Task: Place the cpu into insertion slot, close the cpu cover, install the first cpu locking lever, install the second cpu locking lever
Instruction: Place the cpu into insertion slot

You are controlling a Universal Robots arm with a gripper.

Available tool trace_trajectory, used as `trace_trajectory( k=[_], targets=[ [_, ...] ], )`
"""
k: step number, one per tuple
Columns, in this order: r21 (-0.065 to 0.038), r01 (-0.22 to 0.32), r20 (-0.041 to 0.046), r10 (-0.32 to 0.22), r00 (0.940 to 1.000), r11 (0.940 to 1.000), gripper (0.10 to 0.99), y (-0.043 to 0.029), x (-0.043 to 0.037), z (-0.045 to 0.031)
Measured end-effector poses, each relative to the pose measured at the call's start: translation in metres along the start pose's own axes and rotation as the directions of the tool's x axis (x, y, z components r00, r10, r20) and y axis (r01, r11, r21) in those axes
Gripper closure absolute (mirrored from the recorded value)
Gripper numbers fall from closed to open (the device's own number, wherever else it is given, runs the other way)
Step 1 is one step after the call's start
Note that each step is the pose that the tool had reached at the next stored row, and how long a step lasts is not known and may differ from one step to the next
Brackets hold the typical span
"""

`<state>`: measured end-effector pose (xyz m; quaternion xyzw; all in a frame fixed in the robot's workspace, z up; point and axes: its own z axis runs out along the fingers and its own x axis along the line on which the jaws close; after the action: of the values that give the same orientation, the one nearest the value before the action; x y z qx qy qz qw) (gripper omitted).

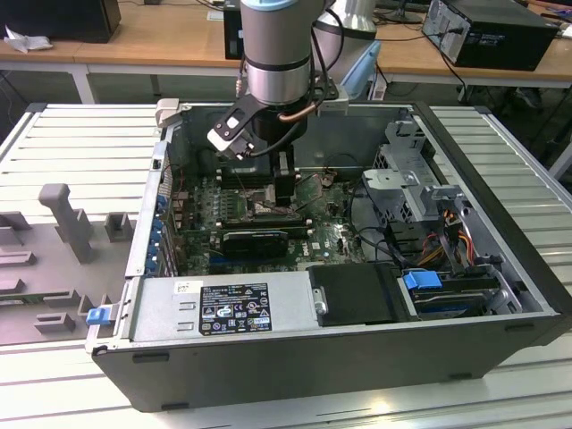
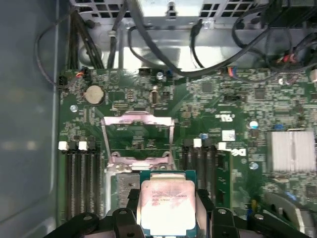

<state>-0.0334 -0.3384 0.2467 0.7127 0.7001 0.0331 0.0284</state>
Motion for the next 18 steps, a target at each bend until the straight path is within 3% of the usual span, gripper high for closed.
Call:
trace_trajectory(
  k=[2,4,6,13,18],
  targets=[
    [0.000,0.000,-0.0017,0.000,1.0000,1.0000,0.561,-0.0019,0.0029,0.0043],
    [0.000,0.004,-0.0025,-0.004,1.0000,1.0000,0.561,-0.0110,0.0040,0.0091],
    [0.000,0.007,-0.0041,-0.007,1.0000,1.0000,0.561,-0.0149,0.0055,0.0124],
    [0.000,0.009,-0.0049,-0.009,0.9999,1.0000,0.561,-0.0171,0.0178,0.0311],
    [0.000,0.009,-0.0050,-0.009,0.9999,1.0000,0.561,-0.0185,0.0202,0.0415]
  ],
)
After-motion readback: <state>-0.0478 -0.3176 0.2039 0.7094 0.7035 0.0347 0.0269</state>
